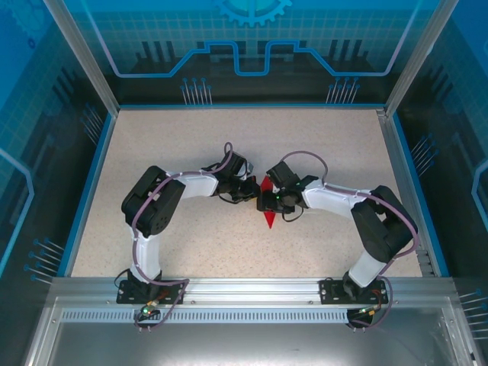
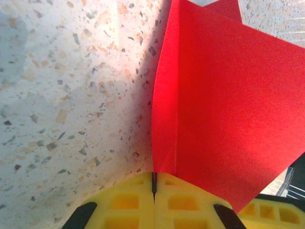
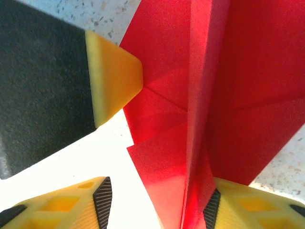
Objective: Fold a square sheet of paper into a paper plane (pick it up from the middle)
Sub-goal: Move the paper plane to the center of the table.
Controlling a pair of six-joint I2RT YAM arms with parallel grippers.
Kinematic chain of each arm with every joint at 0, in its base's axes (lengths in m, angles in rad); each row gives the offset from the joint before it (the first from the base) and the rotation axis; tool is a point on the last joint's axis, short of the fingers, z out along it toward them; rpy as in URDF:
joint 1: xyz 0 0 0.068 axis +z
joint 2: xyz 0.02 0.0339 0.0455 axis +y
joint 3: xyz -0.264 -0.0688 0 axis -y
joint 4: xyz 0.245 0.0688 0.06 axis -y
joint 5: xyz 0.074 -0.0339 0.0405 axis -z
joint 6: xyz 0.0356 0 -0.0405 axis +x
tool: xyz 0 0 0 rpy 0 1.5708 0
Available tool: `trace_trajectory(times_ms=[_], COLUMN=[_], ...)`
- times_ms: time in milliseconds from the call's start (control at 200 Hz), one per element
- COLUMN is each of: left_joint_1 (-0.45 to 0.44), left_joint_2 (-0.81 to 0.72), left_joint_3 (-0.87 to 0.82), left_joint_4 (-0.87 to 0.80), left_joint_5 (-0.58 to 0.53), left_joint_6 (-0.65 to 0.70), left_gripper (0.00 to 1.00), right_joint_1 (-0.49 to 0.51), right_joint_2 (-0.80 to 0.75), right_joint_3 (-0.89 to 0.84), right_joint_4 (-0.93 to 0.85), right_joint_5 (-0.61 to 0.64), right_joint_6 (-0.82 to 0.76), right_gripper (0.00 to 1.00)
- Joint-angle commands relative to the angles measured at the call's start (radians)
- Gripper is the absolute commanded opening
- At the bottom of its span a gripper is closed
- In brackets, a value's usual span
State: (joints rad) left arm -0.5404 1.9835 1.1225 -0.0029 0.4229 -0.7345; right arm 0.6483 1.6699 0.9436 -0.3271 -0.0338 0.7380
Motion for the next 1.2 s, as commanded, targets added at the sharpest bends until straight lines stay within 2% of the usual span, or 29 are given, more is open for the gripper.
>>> trace_trajectory(times_ms=[0, 200, 515, 810, 1035, 1196], left_joint_1=[0.007, 0.005, 0.006, 0.006, 0.008, 0.006], left_joint_2=[0.019, 0.014, 0.012, 0.015, 0.014, 0.013], left_joint_3=[-0.007, -0.012, -0.016, -0.013, -0.013, -0.012], left_joint_4=[-0.027, -0.026, -0.032, -0.032, -0.034, -0.037], left_joint_5=[-0.001, 0.011, 0.004, 0.005, 0.007, 0.007], left_joint_6=[0.007, 0.008, 0.015, 0.017, 0.017, 0.015], left_gripper=[0.0, 0.0, 0.0, 0.0, 0.0, 0.0], right_joint_1=[0.03, 0.045, 0.045, 0.037, 0.036, 0.037], right_joint_2=[0.023, 0.047, -0.01, -0.024, 0.008, 0.031], right_joint_3=[0.01, 0.032, 0.011, 0.007, 0.026, 0.045], right_joint_4=[-0.038, -0.069, -0.046, -0.049, -0.057, -0.07], right_joint_5=[0.054, 0.113, 0.135, 0.147, 0.158, 0.17], right_joint_6=[0.016, 0.019, 0.04, 0.063, 0.069, 0.07], right_gripper=[0.52, 0.54, 0.47, 0.34, 0.18, 0.19])
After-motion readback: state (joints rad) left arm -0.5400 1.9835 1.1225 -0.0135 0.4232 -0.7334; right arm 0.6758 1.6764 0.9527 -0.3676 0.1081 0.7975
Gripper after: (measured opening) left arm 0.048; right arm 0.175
